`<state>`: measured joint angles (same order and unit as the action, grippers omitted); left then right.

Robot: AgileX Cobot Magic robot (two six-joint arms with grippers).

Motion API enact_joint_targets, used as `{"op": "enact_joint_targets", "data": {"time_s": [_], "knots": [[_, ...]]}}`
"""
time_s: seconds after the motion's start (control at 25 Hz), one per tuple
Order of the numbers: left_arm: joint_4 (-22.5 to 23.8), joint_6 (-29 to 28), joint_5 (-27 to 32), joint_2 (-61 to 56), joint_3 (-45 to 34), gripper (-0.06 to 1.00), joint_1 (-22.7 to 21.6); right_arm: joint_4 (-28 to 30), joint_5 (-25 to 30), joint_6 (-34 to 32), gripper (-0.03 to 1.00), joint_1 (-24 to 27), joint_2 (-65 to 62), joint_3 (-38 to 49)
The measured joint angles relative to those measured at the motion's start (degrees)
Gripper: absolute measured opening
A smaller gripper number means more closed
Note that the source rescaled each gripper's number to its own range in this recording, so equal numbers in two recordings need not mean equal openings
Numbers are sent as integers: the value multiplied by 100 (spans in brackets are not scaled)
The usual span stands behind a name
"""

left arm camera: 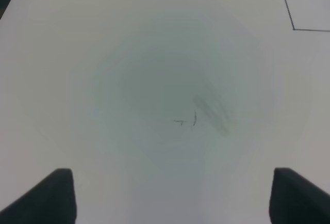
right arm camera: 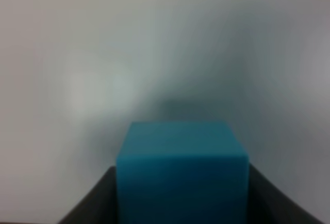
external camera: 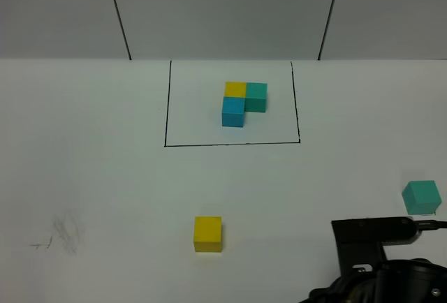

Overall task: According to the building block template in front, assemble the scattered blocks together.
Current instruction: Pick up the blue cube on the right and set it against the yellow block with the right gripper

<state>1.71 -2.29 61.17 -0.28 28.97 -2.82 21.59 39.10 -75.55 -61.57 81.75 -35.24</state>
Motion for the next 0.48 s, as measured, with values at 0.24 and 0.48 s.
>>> {"op": "enact_joint_targets", "data": {"time_s": [0.24, 0.48], "knots": [[0, 5, 0, 0, 0, 67, 0, -607, -18, -38, 22, -35, 708, -882], [0, 5, 0, 0, 0, 67, 0, -931, -36, 115, 22, -45, 1435, -1739]]}}
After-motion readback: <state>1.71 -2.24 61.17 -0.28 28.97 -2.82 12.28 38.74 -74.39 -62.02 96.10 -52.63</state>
